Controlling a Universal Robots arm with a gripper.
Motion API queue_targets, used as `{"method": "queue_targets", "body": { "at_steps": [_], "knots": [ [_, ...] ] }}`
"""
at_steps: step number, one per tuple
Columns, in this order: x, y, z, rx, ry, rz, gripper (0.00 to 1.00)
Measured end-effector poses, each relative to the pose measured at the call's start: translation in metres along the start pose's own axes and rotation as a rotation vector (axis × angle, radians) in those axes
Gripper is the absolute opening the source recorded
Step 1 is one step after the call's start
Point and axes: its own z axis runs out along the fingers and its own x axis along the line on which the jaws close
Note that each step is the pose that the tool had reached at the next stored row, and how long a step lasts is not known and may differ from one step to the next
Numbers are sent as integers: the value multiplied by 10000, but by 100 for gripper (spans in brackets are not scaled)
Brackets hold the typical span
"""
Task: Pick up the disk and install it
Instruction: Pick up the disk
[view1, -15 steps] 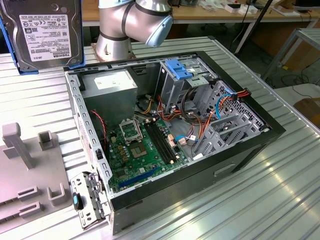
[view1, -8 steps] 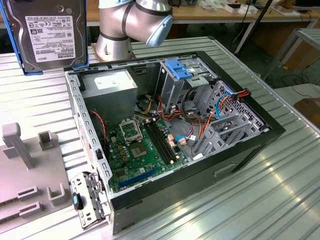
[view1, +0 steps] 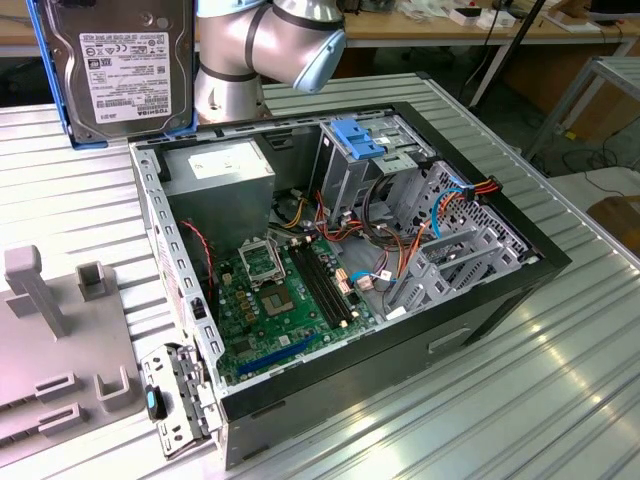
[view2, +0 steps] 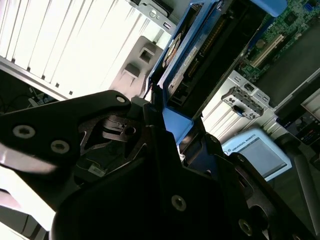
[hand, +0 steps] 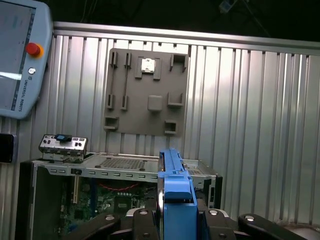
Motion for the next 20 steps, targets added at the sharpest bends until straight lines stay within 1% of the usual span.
{"method": "queue_targets", "body": {
  "at_steps": [5, 7, 9, 13, 15, 16, 17, 19, 20],
  "knots": [
    [16, -69, 5, 0, 0, 0, 37],
    [27, -146, 9, -1, 0, 0, 37],
    [37, -169, 13, 1, -1, 0, 37],
    [77, -188, 21, 0, 0, 0, 37],
    [119, -189, 30, 0, 0, 0, 37],
    [174, -188, 45, -1, 0, 0, 37],
    [266, -184, 58, -2, 0, 0, 37],
    [369, -185, 73, -11, -1, 0, 37],
    [399, -188, 78, -16, -1, 0, 37]
  ]
}}
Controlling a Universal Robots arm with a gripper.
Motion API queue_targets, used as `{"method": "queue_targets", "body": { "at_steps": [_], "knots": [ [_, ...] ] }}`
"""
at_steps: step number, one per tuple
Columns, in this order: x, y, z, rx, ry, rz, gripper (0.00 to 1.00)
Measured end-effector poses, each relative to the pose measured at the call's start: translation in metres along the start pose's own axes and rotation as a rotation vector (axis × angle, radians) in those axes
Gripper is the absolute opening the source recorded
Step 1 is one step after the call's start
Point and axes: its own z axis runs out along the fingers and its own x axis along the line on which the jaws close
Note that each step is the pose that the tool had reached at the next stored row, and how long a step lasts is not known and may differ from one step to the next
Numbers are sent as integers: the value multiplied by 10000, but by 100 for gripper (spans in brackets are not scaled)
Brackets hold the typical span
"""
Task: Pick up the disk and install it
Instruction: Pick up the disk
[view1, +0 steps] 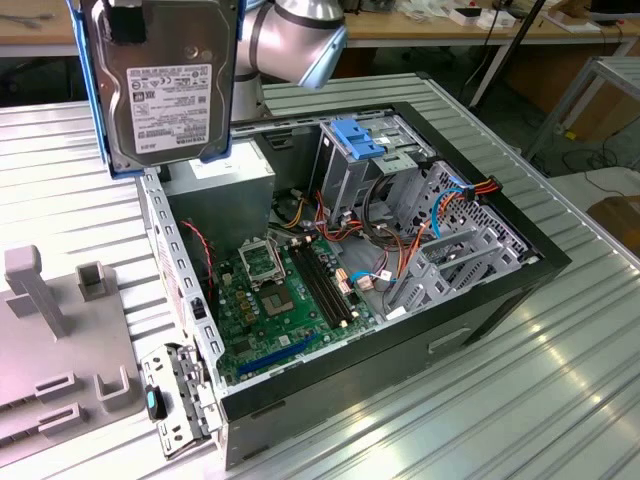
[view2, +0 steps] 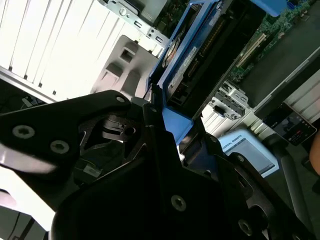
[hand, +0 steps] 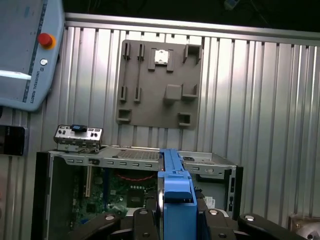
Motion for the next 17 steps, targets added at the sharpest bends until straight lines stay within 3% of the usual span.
{"method": "queue_targets", "body": {
  "at_steps": [3, 4, 8, 9, 11, 14, 16, 17],
  "knots": [
    [77, -84, 22, -19, -2, 0, 37],
    [93, -167, 31, -35, -4, 1, 37],
    [113, -363, 48, -87, -7, 1, 37],
    [121, -441, 54, -107, -9, 1, 37],
    [128, -525, 57, -113, -8, 1, 37],
    [144, -715, 62, -112, -9, 0, 37],
    [146, -737, 64, -66, -5, 1, 37],
    [146, -742, 64, 55, 4, 1, 37]
  ]
}}
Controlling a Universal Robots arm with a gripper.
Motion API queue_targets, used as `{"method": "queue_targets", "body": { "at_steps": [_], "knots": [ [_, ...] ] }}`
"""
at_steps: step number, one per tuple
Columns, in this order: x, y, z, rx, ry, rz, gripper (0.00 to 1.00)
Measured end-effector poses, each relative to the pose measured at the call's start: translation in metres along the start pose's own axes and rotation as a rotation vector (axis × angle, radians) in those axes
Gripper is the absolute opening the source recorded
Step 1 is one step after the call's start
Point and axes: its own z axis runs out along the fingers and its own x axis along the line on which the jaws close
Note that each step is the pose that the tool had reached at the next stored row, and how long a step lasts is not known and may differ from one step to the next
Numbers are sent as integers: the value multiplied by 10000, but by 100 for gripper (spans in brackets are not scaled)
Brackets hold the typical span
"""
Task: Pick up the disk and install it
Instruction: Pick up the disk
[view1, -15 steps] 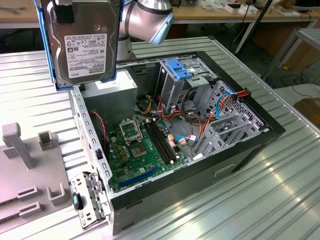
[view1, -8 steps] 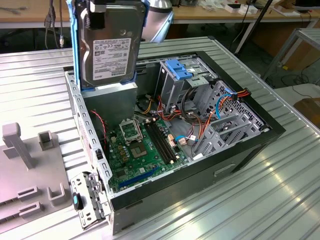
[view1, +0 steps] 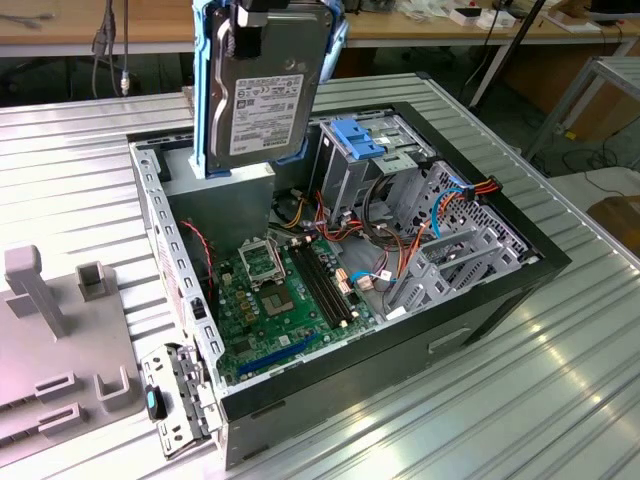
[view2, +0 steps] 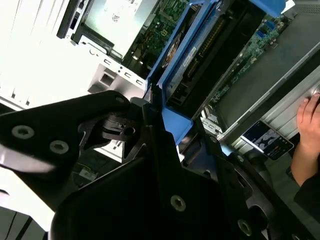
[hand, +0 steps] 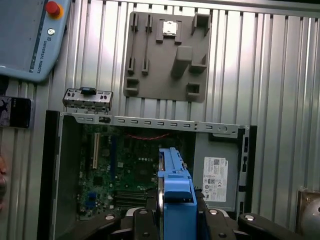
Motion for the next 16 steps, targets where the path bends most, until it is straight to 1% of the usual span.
{"method": "queue_targets", "body": {
  "at_steps": [1, 2, 5, 9, 11, 12, 13, 14, 16],
  "knots": [
    [0, -9, 2, 106, 8, -2, 37],
    [1, -23, 6, 185, 10, -2, 37],
    [7, -99, 13, 202, 12, -1, 37],
    [17, -240, 28, 202, 12, -1, 37],
    [22, -294, 40, 202, 11, -2, 37],
    [23, -310, 45, 203, 12, -1, 37],
    [29, -350, 55, 209, 12, -2, 37],
    [62, -352, 61, 238, 2, -1, 37],
    [159, -345, 71, 279, -61, 0, 37]
  ]
}}
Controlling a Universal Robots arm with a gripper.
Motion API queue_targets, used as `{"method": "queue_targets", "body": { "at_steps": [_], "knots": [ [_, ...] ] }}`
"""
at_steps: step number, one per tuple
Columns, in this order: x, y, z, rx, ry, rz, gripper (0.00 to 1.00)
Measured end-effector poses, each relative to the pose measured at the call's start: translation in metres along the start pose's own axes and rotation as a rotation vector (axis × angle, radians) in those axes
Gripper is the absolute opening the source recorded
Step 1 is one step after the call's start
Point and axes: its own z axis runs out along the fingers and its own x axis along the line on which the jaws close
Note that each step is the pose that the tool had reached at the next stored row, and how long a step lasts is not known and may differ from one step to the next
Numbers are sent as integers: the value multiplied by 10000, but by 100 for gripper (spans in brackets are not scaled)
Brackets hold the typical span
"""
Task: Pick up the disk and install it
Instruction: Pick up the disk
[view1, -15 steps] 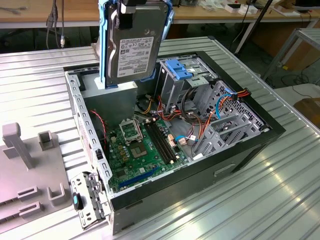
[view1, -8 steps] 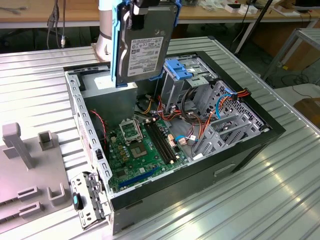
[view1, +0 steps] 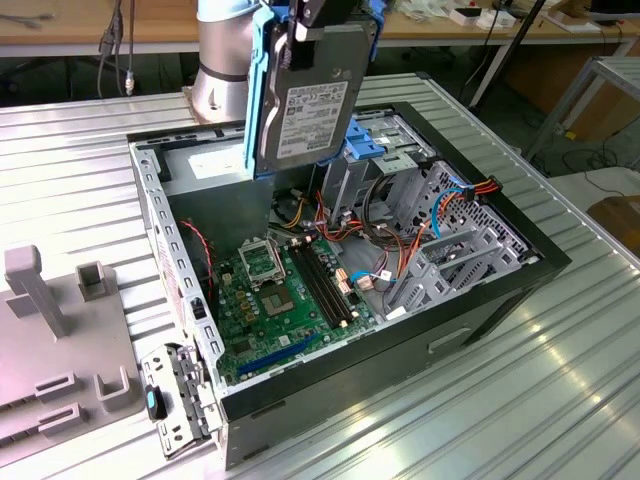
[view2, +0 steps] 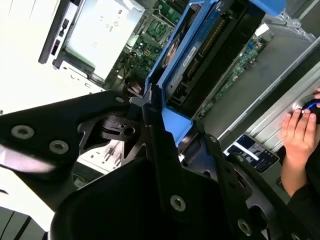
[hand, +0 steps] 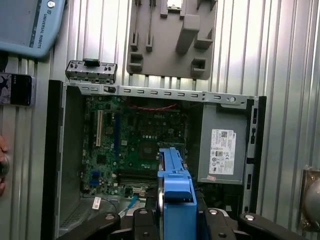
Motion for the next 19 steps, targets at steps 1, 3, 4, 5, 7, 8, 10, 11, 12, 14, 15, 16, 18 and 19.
{"method": "queue_targets", "body": {
  "at_steps": [1, 3, 4, 5, 7, 8, 10, 11, 12, 14, 15, 16, 18, 19],
  "knots": [
    [48, 4, 6, 3, -16, 1, 37],
    [172, 13, 28, 6, -62, 2, 37],
    [215, 16, 35, 6, -77, 3, 37],
    [243, 18, 38, 7, -86, 3, 37],
    [343, 25, 43, 9, -104, 6, 37],
    [347, 26, 43, 8, -104, 8, 37],
    [353, 26, 43, 9, -105, 7, 37],
    [358, 26, 43, 9, -105, 7, 37],
    [361, 26, 43, 8, -104, 7, 37],
    [367, 27, 43, 9, -106, 7, 37],
    [370, 27, 43, 8, -105, 6, 37],
    [376, 28, 43, 9, -106, 7, 37],
    [389, 29, 43, 9, -105, 7, 37],
    [393, 29, 43, 9, -106, 7, 37]
  ]
}}
